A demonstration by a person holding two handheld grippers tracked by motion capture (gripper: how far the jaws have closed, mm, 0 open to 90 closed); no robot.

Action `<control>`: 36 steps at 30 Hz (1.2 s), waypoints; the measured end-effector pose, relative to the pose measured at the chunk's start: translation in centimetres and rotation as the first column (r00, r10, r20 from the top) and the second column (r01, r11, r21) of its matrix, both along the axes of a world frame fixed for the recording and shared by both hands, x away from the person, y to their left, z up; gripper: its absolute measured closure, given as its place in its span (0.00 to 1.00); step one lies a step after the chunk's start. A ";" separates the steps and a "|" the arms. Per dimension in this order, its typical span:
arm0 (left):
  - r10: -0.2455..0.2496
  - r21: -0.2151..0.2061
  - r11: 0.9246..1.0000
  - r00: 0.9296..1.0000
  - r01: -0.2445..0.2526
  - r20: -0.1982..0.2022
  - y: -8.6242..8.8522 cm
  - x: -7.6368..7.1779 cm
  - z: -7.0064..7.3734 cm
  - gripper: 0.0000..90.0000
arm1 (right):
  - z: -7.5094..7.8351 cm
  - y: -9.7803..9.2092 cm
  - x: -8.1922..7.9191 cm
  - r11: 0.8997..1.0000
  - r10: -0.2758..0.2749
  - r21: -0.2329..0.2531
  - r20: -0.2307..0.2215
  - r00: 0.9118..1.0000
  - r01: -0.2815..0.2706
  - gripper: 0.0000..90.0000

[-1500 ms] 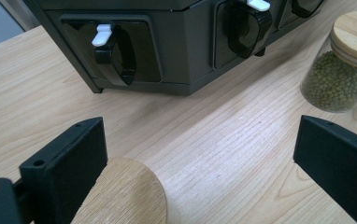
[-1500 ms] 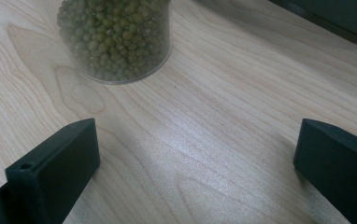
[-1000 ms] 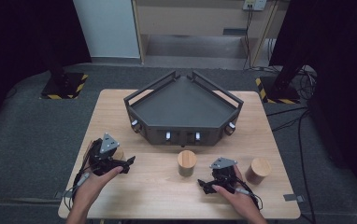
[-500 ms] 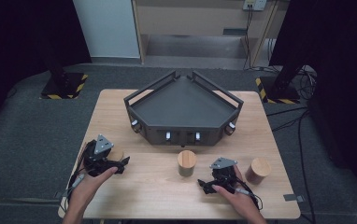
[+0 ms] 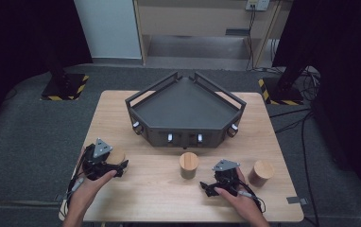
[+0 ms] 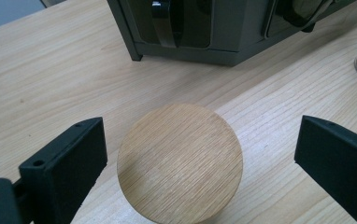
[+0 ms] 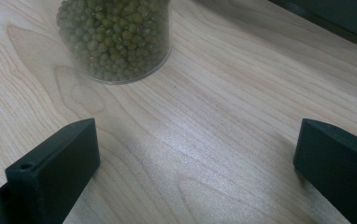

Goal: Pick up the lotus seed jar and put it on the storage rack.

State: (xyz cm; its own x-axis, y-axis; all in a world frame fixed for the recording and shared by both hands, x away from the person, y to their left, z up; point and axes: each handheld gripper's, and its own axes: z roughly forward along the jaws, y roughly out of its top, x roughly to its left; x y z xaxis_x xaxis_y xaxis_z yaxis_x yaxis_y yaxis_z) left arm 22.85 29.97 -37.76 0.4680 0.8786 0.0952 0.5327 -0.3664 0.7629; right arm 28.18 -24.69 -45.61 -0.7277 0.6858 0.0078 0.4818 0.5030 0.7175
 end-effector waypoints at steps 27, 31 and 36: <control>0.043 -0.004 0.999 0.998 -0.043 -0.045 0.4 0.5 -2.6 0.02 | 0.0 0.0 0.0 1.000 -0.001 0.000 0.000 1.000 0.001 0.01; 0.042 -0.005 0.999 0.998 -0.042 -0.052 0.4 0.6 -2.8 0.02 | 0.0 0.0 0.0 1.000 -0.001 0.000 0.000 1.000 0.001 0.01; 0.045 -0.007 0.999 0.997 -0.045 -0.056 0.5 0.7 -3.1 0.02 | 0.0 0.0 0.0 1.000 -0.002 0.000 0.000 1.000 0.002 0.01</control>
